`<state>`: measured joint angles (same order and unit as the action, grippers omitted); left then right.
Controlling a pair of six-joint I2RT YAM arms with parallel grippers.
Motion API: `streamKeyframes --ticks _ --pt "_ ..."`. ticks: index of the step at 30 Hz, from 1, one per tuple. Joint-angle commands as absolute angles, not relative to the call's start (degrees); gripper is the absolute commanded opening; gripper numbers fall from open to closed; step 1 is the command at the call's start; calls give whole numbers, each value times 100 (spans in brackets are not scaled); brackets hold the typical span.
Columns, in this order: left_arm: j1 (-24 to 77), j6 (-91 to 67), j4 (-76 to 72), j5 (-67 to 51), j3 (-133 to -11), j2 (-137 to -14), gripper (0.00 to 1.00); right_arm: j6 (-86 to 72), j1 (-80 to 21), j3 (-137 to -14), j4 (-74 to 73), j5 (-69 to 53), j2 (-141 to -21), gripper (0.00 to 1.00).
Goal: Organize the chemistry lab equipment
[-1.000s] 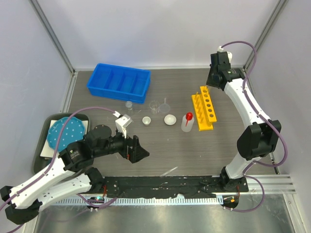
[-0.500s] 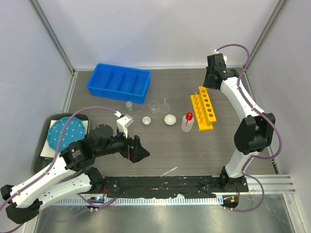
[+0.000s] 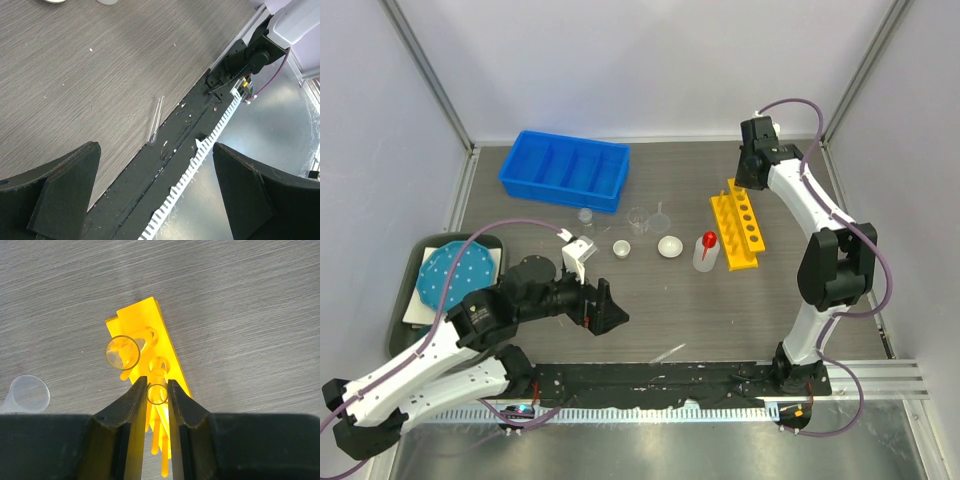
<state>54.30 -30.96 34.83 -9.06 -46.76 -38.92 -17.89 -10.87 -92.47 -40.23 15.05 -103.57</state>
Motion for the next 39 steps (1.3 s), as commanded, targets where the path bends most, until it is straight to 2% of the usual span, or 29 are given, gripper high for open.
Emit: streamKeyframes --ticks 1,8,14,15,21,28,39 --pt "5414 -2997 3472 -932 -4746 -3885 100 -1696 -1081 -9413 -3885 1468 -10380 13" --pt "5414 -2988 3489 -932 -4746 -3867 100 -1670 -1081 -9466 -3902 1433 -10494 13" --pt "5423 -2979 3507 -888 -4755 -3902 100 -1687 -1081 -9431 -3894 1354 -10547 25" --pt "5423 -2979 3516 -888 -4755 -3902 100 -1687 -1072 -9422 -3885 1354 -10547 27" --pt "5423 -2988 3533 -879 -4755 -3929 100 -1714 -1081 -9439 -3876 1336 -10477 57" --pt "5414 -3023 3516 -888 -4807 -4051 100 -1688 -1133 -9466 -3990 1458 -10143 63" --pt "5440 -3225 3507 -580 -4720 -4649 98 -1652 -1959 -8878 -4218 2135 -8351 65"
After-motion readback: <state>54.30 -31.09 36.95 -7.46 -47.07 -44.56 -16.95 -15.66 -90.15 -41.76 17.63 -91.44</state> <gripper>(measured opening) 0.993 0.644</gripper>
